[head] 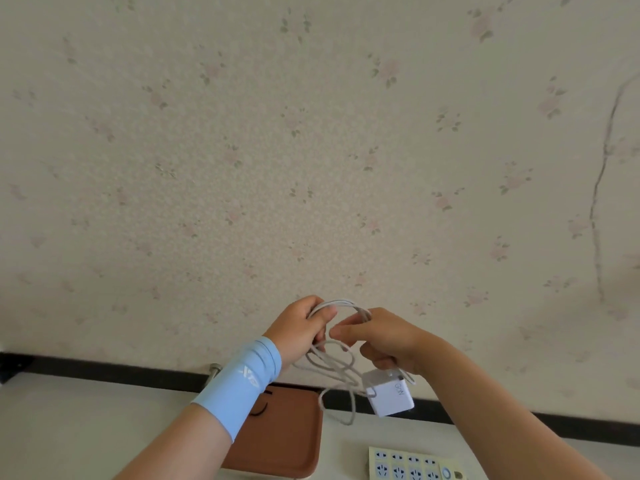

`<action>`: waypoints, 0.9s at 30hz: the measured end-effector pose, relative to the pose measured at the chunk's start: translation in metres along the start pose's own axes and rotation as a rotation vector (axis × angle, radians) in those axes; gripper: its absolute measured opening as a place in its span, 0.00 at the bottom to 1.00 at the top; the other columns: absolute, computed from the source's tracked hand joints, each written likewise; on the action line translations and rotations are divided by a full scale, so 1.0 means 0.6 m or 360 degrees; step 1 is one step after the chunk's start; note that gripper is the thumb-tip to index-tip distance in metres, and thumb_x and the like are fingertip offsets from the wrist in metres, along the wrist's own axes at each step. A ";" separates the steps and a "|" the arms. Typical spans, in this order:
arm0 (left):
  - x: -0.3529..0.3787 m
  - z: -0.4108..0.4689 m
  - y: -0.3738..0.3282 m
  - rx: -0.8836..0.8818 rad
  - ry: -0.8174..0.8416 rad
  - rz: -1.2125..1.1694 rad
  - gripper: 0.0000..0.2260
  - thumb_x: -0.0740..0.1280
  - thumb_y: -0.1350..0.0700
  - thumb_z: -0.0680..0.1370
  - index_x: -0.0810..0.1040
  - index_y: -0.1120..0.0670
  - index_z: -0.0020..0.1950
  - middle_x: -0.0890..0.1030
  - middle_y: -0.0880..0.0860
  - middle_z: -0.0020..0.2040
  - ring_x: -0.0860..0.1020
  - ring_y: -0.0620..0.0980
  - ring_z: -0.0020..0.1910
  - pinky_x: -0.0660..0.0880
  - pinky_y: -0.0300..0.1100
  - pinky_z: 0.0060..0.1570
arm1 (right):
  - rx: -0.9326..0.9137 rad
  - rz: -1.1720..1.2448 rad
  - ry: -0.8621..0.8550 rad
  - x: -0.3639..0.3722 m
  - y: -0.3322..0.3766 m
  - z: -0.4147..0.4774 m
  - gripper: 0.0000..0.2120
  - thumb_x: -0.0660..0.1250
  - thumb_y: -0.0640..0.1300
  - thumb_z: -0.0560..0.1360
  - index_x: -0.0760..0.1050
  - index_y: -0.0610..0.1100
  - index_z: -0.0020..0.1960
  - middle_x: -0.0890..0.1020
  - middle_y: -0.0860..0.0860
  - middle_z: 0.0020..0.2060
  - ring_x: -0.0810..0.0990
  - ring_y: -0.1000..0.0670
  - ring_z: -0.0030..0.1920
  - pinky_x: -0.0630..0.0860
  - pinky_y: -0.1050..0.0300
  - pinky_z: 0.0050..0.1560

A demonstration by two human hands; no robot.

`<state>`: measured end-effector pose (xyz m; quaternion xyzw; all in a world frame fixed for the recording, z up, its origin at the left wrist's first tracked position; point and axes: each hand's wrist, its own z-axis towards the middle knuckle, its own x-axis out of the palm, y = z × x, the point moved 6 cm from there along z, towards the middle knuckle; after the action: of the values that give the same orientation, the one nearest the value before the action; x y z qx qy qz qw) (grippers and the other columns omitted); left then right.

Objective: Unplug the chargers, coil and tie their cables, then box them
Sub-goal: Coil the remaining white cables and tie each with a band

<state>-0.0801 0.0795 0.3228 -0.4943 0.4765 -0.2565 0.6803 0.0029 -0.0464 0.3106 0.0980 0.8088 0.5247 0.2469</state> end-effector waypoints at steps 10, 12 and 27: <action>0.005 0.002 0.001 -0.0150 -0.0166 -0.0869 0.16 0.72 0.50 0.74 0.82 0.55 0.58 0.83 0.50 0.56 0.79 0.47 0.56 0.77 0.50 0.59 | -0.0018 0.0303 0.0283 0.053 0.013 0.007 0.21 0.73 0.58 0.72 0.84 0.43 0.55 0.86 0.53 0.41 0.60 0.54 0.27 0.56 0.58 0.30; 0.010 -0.002 0.002 -0.0250 -0.0021 -0.0958 0.19 0.71 0.47 0.71 0.82 0.55 0.58 0.83 0.51 0.55 0.79 0.47 0.55 0.76 0.50 0.59 | -0.0001 0.0290 0.0255 0.052 0.012 0.008 0.16 0.75 0.54 0.73 0.84 0.44 0.55 0.78 0.54 0.31 0.59 0.54 0.26 0.54 0.59 0.30; 0.051 -0.029 0.007 -0.0658 0.0646 -0.1344 0.43 0.85 0.50 0.57 0.73 0.60 0.68 0.81 0.61 0.54 0.82 0.58 0.50 0.81 0.50 0.48 | -0.0331 0.0238 -0.0069 0.056 0.022 0.004 0.12 0.81 0.47 0.69 0.84 0.42 0.46 0.85 0.42 0.39 0.83 0.43 0.38 0.82 0.51 0.42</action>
<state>-0.0839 0.0486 0.3057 -0.7082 0.3985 -0.5003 0.2991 -0.0263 -0.0250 0.3116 0.1431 0.7349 0.6204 0.2333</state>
